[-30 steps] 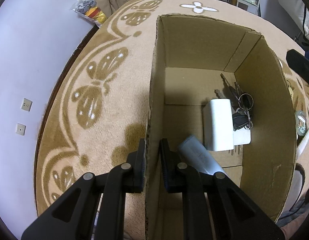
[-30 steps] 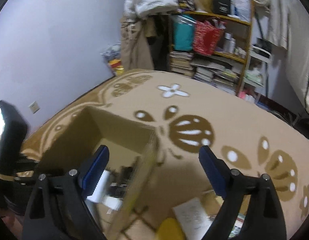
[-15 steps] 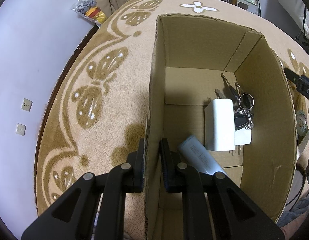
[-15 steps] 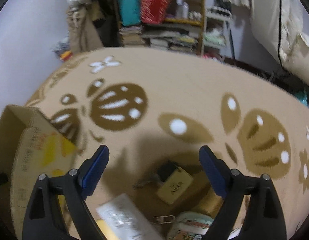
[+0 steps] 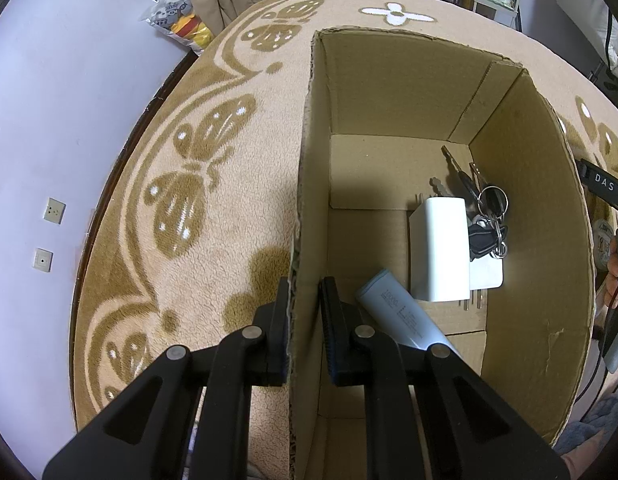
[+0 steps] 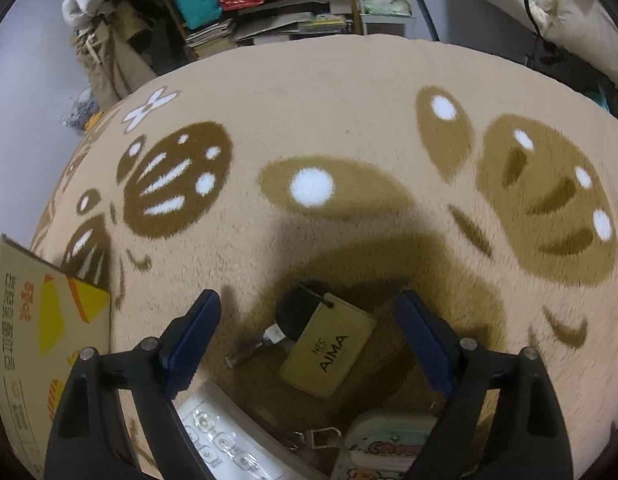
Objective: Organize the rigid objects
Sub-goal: 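Return the right tool to the items and grasp the yellow AIMA key tag, then carry the AIMA keys into the box with the right tool and release them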
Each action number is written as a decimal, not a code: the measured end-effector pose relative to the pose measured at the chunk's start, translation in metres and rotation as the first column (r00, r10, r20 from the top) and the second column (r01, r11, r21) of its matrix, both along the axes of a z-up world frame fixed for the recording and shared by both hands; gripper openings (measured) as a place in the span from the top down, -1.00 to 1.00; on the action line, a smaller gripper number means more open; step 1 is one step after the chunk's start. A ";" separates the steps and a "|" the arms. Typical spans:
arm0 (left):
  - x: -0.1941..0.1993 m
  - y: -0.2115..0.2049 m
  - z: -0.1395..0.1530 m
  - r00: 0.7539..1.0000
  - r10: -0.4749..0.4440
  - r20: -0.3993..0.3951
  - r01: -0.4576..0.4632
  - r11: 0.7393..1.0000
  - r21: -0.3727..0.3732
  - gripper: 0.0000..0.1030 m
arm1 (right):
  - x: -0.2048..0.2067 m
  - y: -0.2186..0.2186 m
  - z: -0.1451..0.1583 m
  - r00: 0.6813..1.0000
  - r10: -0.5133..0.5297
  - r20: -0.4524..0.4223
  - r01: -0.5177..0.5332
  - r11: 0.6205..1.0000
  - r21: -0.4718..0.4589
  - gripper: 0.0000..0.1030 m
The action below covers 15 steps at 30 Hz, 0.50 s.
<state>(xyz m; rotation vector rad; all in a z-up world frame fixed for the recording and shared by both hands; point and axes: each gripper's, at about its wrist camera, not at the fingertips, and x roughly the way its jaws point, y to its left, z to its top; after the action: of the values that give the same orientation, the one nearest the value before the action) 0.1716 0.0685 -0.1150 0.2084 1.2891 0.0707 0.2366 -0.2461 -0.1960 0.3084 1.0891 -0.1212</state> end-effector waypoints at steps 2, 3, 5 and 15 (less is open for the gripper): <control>0.000 0.000 0.000 1.000 -0.001 0.000 0.001 1.000 0.001 0.74 | 0.001 0.002 -0.001 1.000 0.005 -0.012 -0.005 1.000 -0.007 -0.75; 0.000 0.000 0.000 1.000 -0.001 0.000 0.001 1.000 0.002 0.74 | 0.003 0.004 -0.002 1.000 0.010 -0.020 -0.010 1.000 -0.019 -0.67; 0.000 0.000 0.000 1.000 -0.001 0.000 0.001 1.000 0.003 0.74 | 0.003 0.008 -0.003 0.999 0.021 -0.038 -0.023 0.998 -0.058 -0.58; -0.001 -0.001 0.001 1.000 -0.003 0.001 0.003 1.000 0.004 0.73 | -0.002 0.011 0.007 1.000 -0.014 -0.010 0.014 0.998 -0.062 0.11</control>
<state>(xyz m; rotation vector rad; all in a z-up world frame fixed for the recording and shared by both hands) 0.1708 0.0679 -0.1141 0.2138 1.2881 0.0709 0.2349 -0.2356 -0.1895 0.2598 1.0911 -0.1689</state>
